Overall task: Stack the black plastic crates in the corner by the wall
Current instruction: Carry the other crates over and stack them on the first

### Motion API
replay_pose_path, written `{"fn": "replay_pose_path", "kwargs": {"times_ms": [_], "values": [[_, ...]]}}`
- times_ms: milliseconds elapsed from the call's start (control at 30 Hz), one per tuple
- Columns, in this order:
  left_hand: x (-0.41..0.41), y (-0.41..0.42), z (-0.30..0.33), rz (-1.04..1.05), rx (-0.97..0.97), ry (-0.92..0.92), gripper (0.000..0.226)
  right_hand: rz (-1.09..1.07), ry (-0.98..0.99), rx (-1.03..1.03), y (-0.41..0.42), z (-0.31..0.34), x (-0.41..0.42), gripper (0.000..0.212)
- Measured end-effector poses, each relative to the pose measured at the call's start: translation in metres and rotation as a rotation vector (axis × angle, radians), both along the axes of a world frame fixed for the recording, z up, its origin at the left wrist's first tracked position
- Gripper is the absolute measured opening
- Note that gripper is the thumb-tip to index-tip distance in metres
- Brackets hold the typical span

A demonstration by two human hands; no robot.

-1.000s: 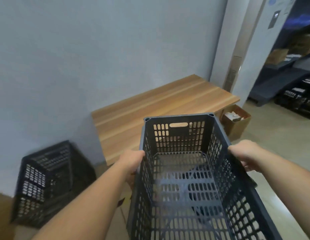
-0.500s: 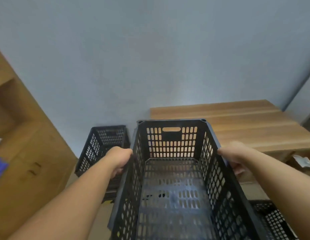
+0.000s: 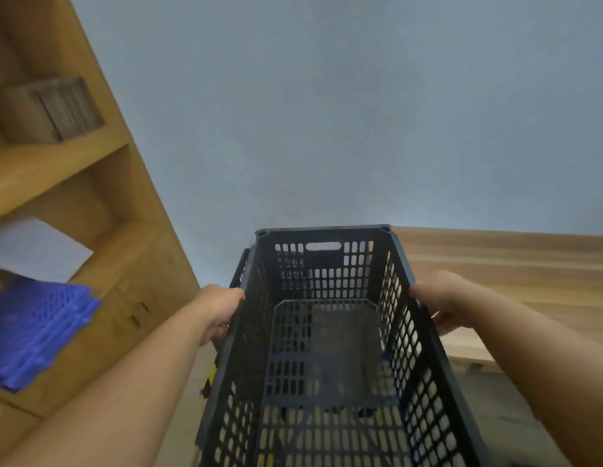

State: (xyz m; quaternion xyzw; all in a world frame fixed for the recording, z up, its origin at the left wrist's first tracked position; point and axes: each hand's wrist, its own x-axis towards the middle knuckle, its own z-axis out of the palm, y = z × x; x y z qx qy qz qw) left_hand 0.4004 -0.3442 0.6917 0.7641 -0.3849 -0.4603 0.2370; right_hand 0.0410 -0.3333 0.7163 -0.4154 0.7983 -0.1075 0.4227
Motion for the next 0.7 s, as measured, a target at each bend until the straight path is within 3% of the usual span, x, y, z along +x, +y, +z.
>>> {"fn": "replay_pose_path", "kwargs": {"times_ms": [367, 700], "values": [[0.097, -0.131, -0.003, 0.013, -0.024, -0.039, 0.021, 0.008, -0.08, 0.01, -0.126, -0.008, 0.102, 0.027], [0.116, -0.255, -0.051, 0.025, 0.06, -0.194, 0.025, 0.032, -0.094, 0.077, -0.25, -0.043, 0.13, 0.022]]}}
